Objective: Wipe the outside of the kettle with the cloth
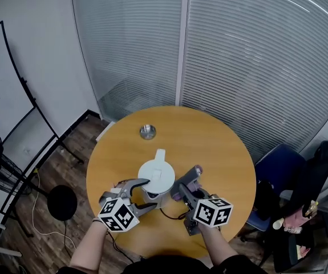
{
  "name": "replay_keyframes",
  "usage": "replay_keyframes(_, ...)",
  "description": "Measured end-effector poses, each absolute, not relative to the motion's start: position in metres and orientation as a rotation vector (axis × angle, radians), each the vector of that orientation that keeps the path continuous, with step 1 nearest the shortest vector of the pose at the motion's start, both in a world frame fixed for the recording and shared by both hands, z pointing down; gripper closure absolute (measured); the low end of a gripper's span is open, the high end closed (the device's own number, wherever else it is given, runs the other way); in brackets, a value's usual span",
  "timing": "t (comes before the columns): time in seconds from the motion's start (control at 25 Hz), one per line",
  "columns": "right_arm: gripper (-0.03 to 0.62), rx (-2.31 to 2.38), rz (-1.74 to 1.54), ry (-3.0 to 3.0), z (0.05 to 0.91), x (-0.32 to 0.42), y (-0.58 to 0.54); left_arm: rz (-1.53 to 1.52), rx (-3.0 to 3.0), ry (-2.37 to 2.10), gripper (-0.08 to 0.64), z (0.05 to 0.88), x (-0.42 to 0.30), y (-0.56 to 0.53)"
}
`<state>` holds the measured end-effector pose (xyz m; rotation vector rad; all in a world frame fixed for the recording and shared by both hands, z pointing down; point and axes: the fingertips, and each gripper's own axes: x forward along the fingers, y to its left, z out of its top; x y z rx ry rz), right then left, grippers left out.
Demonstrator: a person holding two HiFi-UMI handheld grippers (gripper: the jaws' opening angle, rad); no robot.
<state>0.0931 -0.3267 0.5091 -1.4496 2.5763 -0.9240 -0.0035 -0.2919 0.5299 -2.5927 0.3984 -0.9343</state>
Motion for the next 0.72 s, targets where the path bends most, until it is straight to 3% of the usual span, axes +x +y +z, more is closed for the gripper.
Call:
replay_keyframes(0.48,0.551,-1.670,-1.330,2.506,0.666,0.087,-0.330,-0.901,-2.641,0.450,0.229,0.527,-0.003,-0.292)
replay_keyframes(0.72,0.551,-1.657,-1.390,2.500,0.684,0.089,-0.326,-0.919,-2.636,0.437,0.229,0.527,-0.002,-0.290)
